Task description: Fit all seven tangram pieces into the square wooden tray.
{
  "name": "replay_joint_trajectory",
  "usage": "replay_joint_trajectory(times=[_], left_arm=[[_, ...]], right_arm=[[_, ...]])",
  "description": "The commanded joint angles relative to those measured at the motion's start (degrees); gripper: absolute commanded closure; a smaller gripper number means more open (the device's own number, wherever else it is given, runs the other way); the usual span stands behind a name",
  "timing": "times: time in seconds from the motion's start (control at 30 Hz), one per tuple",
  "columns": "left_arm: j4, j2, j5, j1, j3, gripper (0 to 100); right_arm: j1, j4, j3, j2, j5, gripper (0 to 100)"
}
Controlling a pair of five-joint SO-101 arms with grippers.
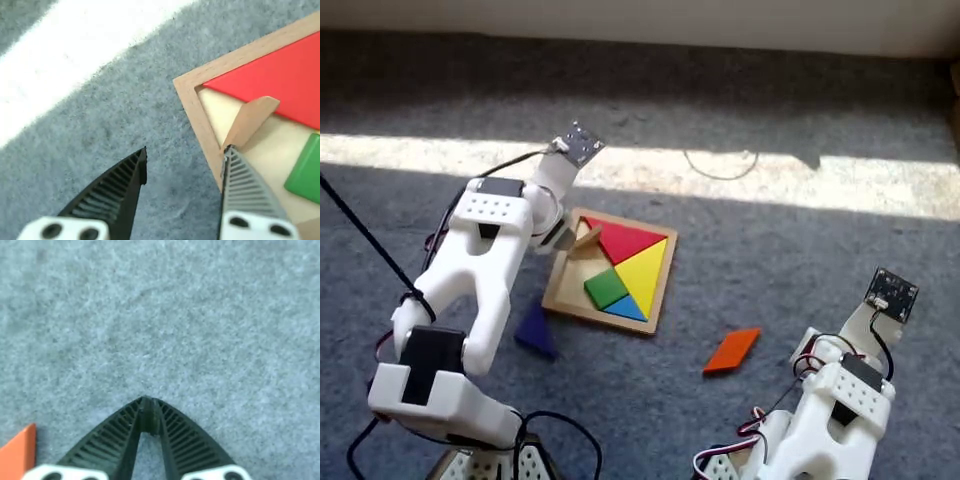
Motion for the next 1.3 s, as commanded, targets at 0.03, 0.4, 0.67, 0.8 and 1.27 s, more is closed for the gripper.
replay_joint_trajectory(times=[0.03,0.4,0.67,0.8,1.27], left_arm=[[-0.70,-5.67,0.62,1.63,-2.33,76],[8.09,-6.37,4.75,7.43,-3.91,76],[10.64,-4.88,1.85,12.88,-2.59,76],[7.82,-2.15,0.62,11.38,-1.98,76],[3.87,4.70,-3.87,8.31,-1.98,76]], right_arm=[[-0.48,-1.01,-2.77,-0.75,0.26,99.3],[-0.48,-1.01,-2.77,-0.75,0.26,99.3],[-0.48,-1.01,-2.77,-0.75,0.26,99.3],[-0.48,-1.01,-2.77,-0.75,0.26,99.3],[-0.48,-1.01,-2.77,-0.75,0.26,99.3]])
